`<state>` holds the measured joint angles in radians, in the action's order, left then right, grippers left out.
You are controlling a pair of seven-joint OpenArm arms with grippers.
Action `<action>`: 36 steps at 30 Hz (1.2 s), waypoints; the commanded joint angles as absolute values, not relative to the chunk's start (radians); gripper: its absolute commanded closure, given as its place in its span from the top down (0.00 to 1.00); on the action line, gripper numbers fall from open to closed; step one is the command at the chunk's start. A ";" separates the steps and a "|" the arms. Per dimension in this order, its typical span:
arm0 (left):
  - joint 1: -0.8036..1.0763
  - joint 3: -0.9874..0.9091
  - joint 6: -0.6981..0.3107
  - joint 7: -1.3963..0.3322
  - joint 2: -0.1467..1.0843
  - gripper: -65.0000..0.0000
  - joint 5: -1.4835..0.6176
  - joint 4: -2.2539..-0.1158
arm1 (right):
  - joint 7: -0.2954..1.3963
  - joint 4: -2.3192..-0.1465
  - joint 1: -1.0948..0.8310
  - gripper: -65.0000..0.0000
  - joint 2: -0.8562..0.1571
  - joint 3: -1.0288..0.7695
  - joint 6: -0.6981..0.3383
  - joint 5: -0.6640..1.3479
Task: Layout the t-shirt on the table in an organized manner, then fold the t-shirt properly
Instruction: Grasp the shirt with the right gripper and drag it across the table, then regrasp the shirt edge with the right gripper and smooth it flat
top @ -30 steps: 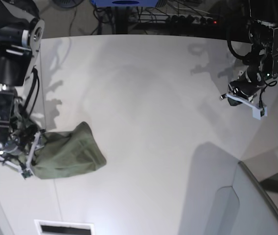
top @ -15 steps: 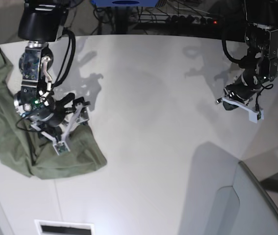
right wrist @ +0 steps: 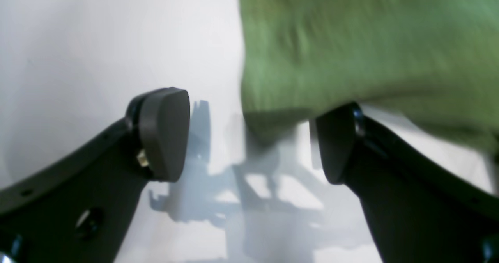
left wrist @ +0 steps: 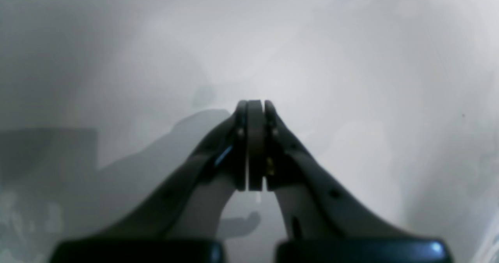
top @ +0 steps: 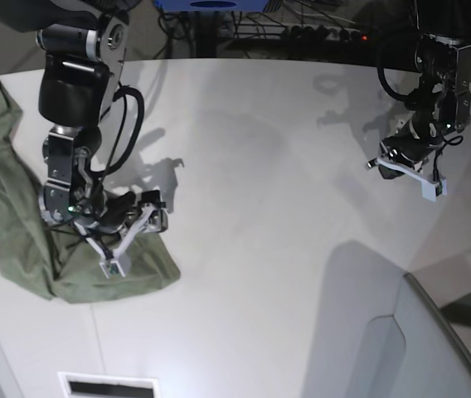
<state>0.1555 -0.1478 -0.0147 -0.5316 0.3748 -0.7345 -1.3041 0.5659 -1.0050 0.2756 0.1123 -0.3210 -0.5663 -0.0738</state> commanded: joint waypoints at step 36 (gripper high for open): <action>0.143 -0.153 -0.018 -0.515 0.392 0.00 -0.737 -1.319 | 0.274 -0.435 0.837 0.84 -0.010 0.081 -0.394 -0.070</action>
<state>0.1528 -0.1471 -0.0151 -0.5293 0.3740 -0.7341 -1.3041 0.3023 -0.4183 0.7834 -0.0093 0.0818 -0.3920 -0.0826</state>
